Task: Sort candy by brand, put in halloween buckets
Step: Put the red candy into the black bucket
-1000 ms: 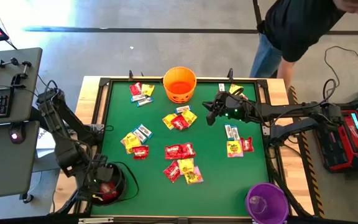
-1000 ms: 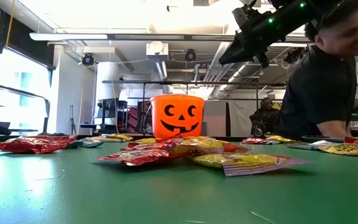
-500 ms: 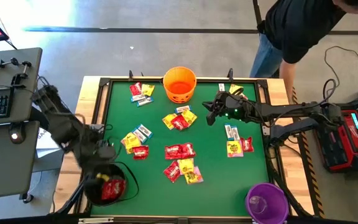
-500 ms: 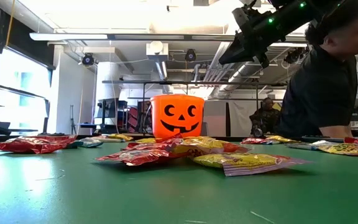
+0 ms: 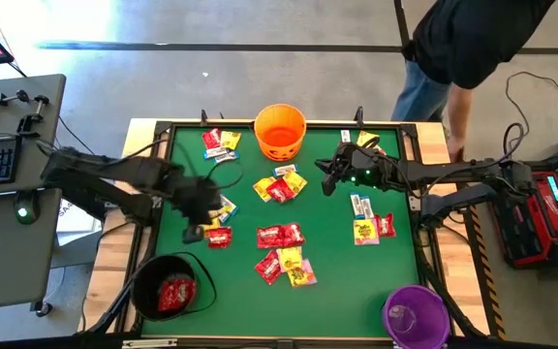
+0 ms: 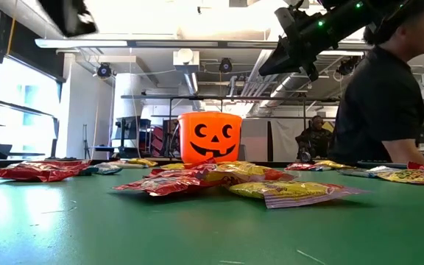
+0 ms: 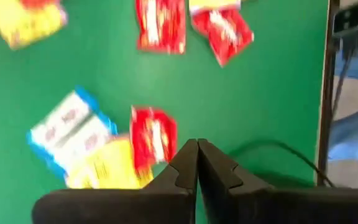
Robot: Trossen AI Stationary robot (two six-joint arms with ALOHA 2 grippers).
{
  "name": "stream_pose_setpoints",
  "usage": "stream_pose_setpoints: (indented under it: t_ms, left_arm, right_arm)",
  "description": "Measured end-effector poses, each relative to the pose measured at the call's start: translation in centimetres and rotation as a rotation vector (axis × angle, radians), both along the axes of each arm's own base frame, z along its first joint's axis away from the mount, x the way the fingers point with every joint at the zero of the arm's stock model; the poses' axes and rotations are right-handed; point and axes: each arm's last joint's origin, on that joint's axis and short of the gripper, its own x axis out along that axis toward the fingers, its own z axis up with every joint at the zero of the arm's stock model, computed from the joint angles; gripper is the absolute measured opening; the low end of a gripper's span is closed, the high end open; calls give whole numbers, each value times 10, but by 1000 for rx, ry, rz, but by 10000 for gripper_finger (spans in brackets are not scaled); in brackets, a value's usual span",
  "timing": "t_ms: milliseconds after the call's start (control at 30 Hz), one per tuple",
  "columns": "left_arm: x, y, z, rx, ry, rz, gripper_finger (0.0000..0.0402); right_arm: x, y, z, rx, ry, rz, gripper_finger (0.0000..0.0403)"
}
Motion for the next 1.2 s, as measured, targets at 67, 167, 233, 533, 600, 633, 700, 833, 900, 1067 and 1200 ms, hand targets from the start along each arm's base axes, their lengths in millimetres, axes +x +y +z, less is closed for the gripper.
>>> stream_pose_setpoints:
  t_ms: [67, 167, 233, 533, 600, 633, 700, 833, 900, 1067, 1200]
  left_arm:
    - [18, 8, -6, -8, -41, -20, 2]
    - [44, 13, -18, 24, -98, -83, 13]
    - [60, 14, -28, 42, -122, -110, 27]
    - [115, 20, -93, -37, -34, -66, 121]
    - [120, 21, -107, -20, 8, -86, 142]
    - [122, 22, -113, -1, 21, -101, 151]
    - [125, 22, -123, 25, 38, -143, 167]
    - [133, 22, -140, 52, 38, -224, 186]
    - [137, 22, -146, 61, 33, -249, 190]
    - [139, 23, -164, 107, 98, -245, 191]
    - [140, 24, -172, 125, 128, -233, 187]
  right_arm:
    - [0, 0, 0, -1, 1, 2, 10]
    - [1, 1, 0, -1, 7, 54, 26]
    - [1, 2, 0, 13, 5, 92, 43]
    - [2, 7, -1, 89, -6, 222, 121]
    - [2, 7, -1, 97, -9, 223, 132]
    - [2, 7, -1, 98, -10, 223, 136]
    - [2, 7, -1, 94, -9, 216, 142]
    - [2, 6, -1, 88, -10, 184, 147]
    - [2, 5, -1, 80, -8, 174, 147]
    - [1, 5, -1, 69, -6, 159, 147]
    - [1, 5, -1, 64, -1, 162, 147]
